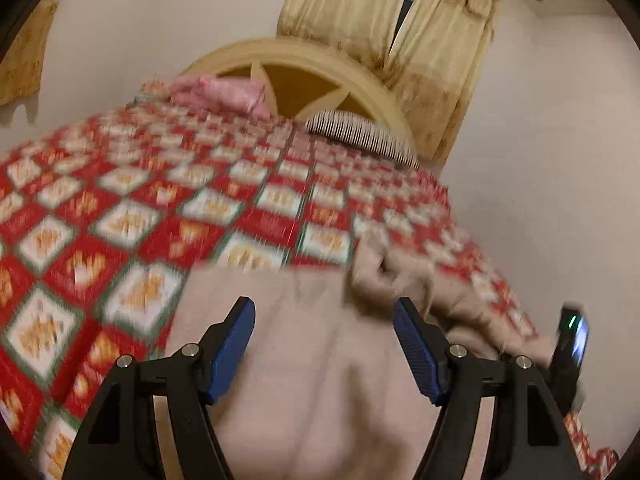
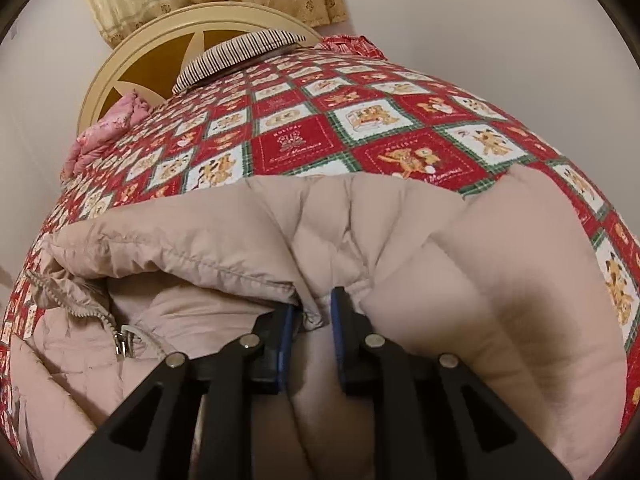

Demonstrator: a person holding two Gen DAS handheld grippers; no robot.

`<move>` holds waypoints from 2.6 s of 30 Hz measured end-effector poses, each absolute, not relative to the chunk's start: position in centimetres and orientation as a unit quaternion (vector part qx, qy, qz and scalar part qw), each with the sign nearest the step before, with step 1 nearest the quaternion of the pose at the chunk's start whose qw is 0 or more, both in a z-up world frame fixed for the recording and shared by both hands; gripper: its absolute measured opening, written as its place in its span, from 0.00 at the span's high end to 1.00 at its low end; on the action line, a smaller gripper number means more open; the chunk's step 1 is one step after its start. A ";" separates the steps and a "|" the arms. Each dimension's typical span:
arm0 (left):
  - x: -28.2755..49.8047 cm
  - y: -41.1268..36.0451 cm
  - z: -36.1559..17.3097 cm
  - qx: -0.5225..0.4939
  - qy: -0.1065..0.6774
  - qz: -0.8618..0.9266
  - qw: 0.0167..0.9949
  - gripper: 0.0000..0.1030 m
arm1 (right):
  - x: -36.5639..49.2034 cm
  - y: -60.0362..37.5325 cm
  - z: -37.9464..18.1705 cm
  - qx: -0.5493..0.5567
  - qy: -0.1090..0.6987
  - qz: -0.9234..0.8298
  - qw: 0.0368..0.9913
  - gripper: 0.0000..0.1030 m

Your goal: Fold large clothes

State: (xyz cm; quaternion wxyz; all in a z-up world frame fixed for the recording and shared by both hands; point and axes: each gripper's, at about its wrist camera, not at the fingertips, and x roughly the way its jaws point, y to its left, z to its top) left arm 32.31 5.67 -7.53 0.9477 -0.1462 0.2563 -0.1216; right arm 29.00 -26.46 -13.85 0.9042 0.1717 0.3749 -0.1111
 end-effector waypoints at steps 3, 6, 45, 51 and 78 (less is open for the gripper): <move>36.2 3.7 -5.7 -0.126 0.269 -0.118 0.947 0.12 | 28.8 -26.6 -14.1 0.178 0.372 -0.106 0.905 0.81; 42.3 1.6 -7.5 -0.165 0.353 -0.154 0.908 0.12 | 28.2 -26.8 -14.2 0.187 0.368 -0.100 0.905 0.80; 44.8 -6.6 -14.8 -0.005 0.426 -0.104 0.899 0.50 | 27.8 -28.0 -14.6 0.235 0.353 -0.072 0.903 0.78; 44.8 -6.0 -15.8 -0.017 0.421 -0.075 0.904 0.39 | 26.8 -28.0 -13.8 0.237 0.336 -0.076 0.909 0.69; 45.3 -6.7 -16.4 -0.022 0.418 -0.083 0.905 0.26 | 35.3 -21.1 -14.1 0.040 0.408 -0.016 0.912 0.82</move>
